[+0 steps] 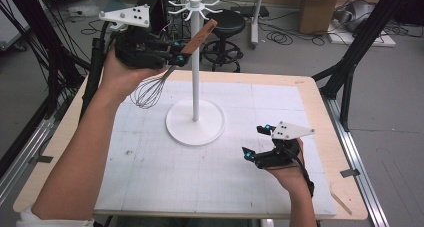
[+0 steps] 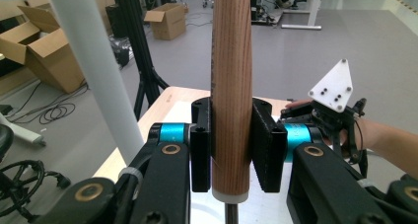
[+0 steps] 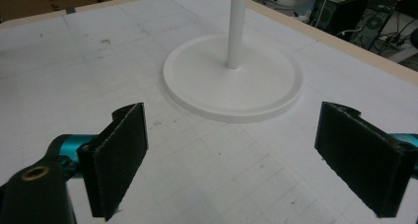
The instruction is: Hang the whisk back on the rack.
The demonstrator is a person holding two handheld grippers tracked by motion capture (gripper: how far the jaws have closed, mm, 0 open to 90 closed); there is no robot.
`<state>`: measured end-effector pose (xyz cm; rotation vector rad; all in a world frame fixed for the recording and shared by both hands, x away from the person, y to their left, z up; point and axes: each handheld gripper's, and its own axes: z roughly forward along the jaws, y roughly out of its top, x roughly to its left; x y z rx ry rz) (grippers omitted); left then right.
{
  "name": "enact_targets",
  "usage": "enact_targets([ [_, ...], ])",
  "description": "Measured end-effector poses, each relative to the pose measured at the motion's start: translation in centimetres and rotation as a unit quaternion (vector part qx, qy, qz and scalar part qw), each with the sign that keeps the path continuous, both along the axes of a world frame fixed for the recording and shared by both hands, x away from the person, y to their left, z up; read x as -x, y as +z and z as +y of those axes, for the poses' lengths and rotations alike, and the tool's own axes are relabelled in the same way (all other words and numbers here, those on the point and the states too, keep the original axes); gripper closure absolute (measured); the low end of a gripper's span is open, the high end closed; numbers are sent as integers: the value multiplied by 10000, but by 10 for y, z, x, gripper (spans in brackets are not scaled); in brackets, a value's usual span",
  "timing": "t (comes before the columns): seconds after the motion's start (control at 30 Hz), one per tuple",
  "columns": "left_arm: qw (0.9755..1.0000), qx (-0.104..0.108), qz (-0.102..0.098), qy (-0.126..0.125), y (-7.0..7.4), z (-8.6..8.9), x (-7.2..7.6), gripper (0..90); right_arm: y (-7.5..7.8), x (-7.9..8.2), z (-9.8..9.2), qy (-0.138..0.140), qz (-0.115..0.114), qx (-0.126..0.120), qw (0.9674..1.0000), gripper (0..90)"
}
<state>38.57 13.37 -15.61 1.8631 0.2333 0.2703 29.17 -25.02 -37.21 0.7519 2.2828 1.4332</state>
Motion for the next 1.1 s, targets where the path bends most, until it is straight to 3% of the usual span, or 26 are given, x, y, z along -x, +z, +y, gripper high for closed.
enact_targets([
  [0.33,10000,20,57,64,3,0,-8,728,-2,-1,0,-2,39,4,10000,117],
  [0.93,9993,21,264,266,-5,6,-18,728,-5,-3,0,11,82,19,10000,118],
  [1.1,9991,-101,285,289,-9,3,-20,728,-5,-2,0,26,77,29,10000,117],
])
